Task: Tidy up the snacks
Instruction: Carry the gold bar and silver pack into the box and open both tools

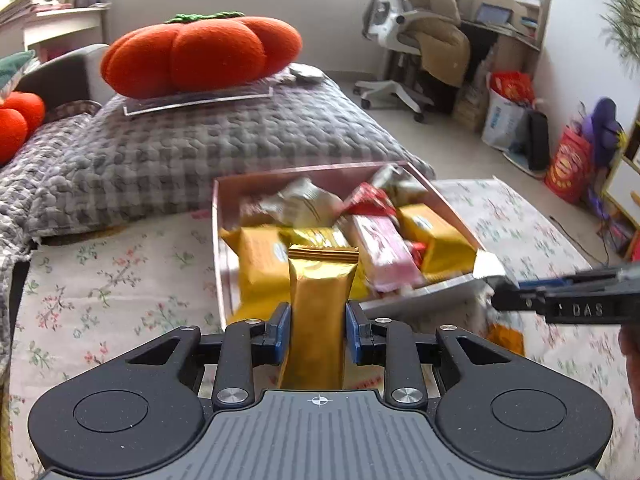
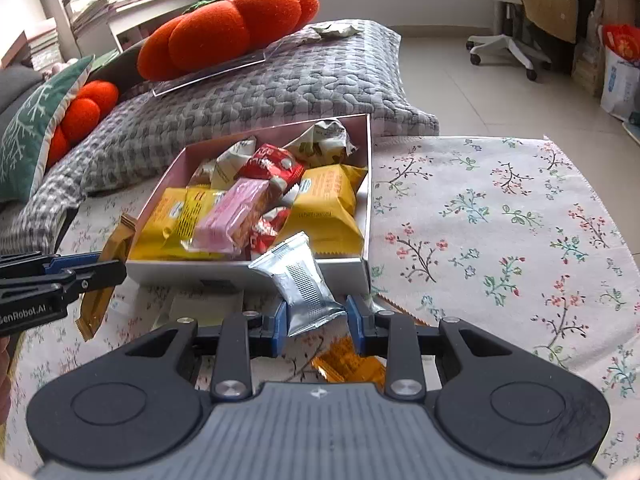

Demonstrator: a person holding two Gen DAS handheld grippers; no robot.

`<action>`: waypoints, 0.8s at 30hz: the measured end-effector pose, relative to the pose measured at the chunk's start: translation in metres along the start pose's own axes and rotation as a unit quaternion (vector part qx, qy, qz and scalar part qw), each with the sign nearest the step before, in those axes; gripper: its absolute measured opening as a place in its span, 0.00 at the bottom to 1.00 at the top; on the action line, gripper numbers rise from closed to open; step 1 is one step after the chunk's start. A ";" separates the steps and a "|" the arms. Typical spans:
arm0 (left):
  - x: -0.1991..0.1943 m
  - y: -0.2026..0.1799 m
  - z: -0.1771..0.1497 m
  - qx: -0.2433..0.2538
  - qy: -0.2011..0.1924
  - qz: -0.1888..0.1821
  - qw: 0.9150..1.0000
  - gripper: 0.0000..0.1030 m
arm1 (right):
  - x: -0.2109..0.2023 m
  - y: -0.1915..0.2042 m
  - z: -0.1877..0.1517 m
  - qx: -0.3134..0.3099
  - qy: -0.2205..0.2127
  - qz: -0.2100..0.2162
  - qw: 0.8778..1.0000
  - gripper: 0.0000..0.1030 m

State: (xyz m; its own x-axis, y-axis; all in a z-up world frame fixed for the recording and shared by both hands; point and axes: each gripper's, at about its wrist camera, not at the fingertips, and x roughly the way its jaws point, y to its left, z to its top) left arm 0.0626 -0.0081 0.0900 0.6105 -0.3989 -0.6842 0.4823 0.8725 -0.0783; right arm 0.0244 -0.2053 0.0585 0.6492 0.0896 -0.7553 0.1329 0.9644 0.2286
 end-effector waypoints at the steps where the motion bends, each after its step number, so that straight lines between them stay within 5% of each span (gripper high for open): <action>1: 0.003 0.004 0.004 -0.006 -0.002 0.005 1.000 0.25 | 0.002 0.000 0.002 0.005 0.001 0.002 1.000 0.27; 15: 0.081 0.047 0.071 -0.078 -0.006 0.035 0.996 0.25 | 0.048 0.024 0.061 0.045 -0.011 0.061 0.997 0.27; 19: 0.099 0.063 0.079 -0.125 -0.009 0.016 0.992 0.26 | 0.068 0.051 0.079 0.023 -0.012 0.078 0.997 0.27; 24: 0.105 0.072 0.080 -0.141 -0.008 0.023 0.990 0.35 | 0.095 0.063 0.093 0.040 -0.007 0.103 0.994 0.35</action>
State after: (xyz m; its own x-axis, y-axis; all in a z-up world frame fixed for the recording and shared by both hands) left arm 0.2117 -0.0096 0.0706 0.6387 -0.3590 -0.6806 0.2607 0.9332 -0.2476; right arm 0.1639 -0.1591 0.0585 0.6786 0.2789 -0.6795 0.0548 0.9033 0.4254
